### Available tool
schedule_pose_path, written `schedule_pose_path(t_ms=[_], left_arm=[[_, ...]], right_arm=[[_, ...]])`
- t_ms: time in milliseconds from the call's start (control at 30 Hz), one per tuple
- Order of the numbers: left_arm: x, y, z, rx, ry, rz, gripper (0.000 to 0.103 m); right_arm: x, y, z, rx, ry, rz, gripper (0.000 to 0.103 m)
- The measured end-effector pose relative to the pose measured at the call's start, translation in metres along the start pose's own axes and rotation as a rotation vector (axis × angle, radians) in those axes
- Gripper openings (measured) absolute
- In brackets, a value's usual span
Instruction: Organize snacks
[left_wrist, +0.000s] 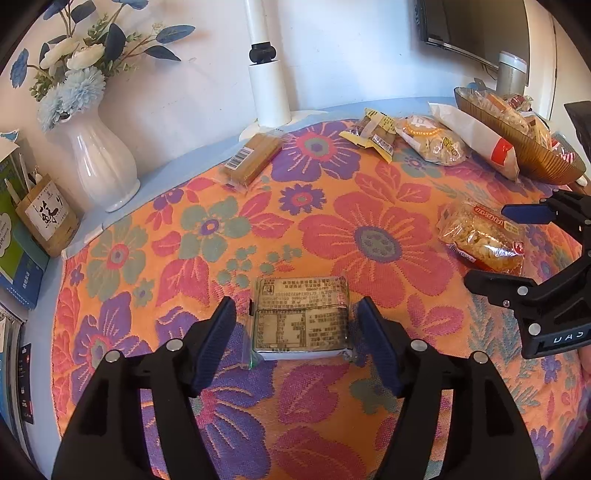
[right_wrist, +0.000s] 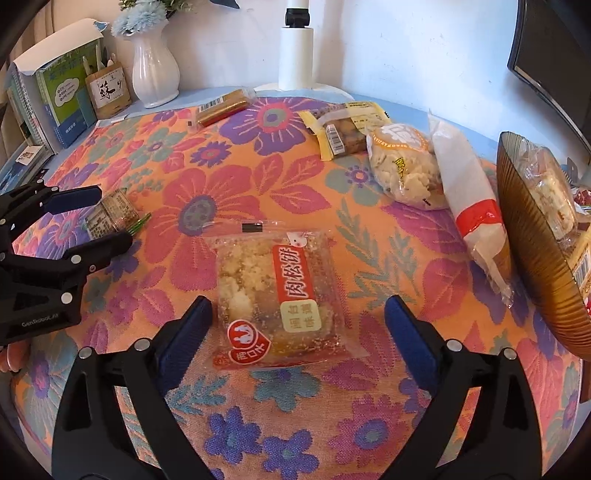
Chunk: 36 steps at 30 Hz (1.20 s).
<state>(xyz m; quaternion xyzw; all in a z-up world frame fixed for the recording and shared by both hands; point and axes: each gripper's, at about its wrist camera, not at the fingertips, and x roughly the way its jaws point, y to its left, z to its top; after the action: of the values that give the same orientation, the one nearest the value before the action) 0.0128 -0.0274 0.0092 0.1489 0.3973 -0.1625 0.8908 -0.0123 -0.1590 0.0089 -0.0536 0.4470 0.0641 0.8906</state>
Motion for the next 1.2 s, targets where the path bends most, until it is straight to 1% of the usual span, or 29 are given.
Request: schedule_pose_path(t_ms=[33, 100, 267, 400, 433, 467, 533, 600, 667, 733, 767, 800, 833, 867, 900, 967, 1067, 1200], left_arm=[[0.000, 0.001, 0.000, -0.004, 0.002, -0.003, 0.067], [0.000, 0.001, 0.000, -0.010, 0.001, -0.009, 0.067], [0.000, 0.005, -0.001, -0.032, 0.002, -0.017, 0.068], [-0.002, 0.009, -0.001, -0.062, -0.008, -0.028, 0.075], [-0.001, 0.012, -0.001, -0.076, -0.003, -0.030, 0.081], [0.000, 0.014, -0.001, -0.090, 0.001, -0.031, 0.084], [0.000, 0.021, 0.000, -0.123, 0.005, -0.035, 0.084], [0.006, 0.026, 0.000, -0.161, 0.036, -0.024, 0.088], [0.010, 0.029, 0.000, -0.175, 0.058, -0.032, 0.088], [0.010, 0.031, 0.000, -0.182, 0.057, -0.042, 0.088], [0.010, 0.030, -0.001, -0.182, 0.058, -0.041, 0.088], [0.011, 0.030, -0.001, -0.178, 0.057, -0.040, 0.086], [0.011, 0.028, -0.001, -0.169, 0.056, -0.037, 0.084], [0.011, 0.026, -0.001, -0.160, 0.056, -0.035, 0.082], [0.011, 0.024, 0.000, -0.150, 0.056, -0.035, 0.079], [0.010, 0.019, 0.000, -0.124, 0.047, -0.013, 0.079], [0.009, 0.013, 0.000, -0.092, 0.043, -0.014, 0.080], [0.011, 0.012, 0.001, -0.078, 0.062, -0.004, 0.080]], right_arm=[[0.000, 0.000, 0.000, -0.001, 0.002, -0.003, 0.095], [0.002, 0.000, 0.001, 0.003, 0.007, -0.015, 0.099], [0.002, -0.003, 0.001, 0.018, 0.011, -0.014, 0.099], [0.002, -0.005, 0.000, 0.035, 0.016, -0.003, 0.100], [0.002, -0.007, 0.000, 0.042, 0.017, 0.010, 0.100], [0.002, -0.008, 0.000, 0.048, 0.017, 0.018, 0.100], [0.001, -0.012, 0.000, 0.071, 0.009, 0.019, 0.100], [-0.001, -0.015, -0.001, 0.090, -0.001, 0.017, 0.100], [-0.002, -0.017, -0.001, 0.097, -0.004, 0.021, 0.100], [-0.002, -0.016, -0.001, 0.092, -0.003, 0.019, 0.100], [-0.002, -0.015, -0.001, 0.086, -0.002, 0.022, 0.096], [-0.002, -0.013, -0.001, 0.078, 0.000, 0.029, 0.089], [-0.001, -0.012, -0.002, 0.071, 0.003, 0.037, 0.088], [-0.002, -0.012, -0.001, 0.069, -0.001, 0.037, 0.084], [-0.003, -0.012, -0.002, 0.068, -0.010, 0.053, 0.077], [-0.008, -0.012, -0.004, 0.063, -0.032, 0.091, 0.068], [-0.010, -0.010, -0.004, 0.049, -0.039, 0.104, 0.062], [-0.011, -0.002, -0.005, 0.010, -0.045, 0.087, 0.061]])
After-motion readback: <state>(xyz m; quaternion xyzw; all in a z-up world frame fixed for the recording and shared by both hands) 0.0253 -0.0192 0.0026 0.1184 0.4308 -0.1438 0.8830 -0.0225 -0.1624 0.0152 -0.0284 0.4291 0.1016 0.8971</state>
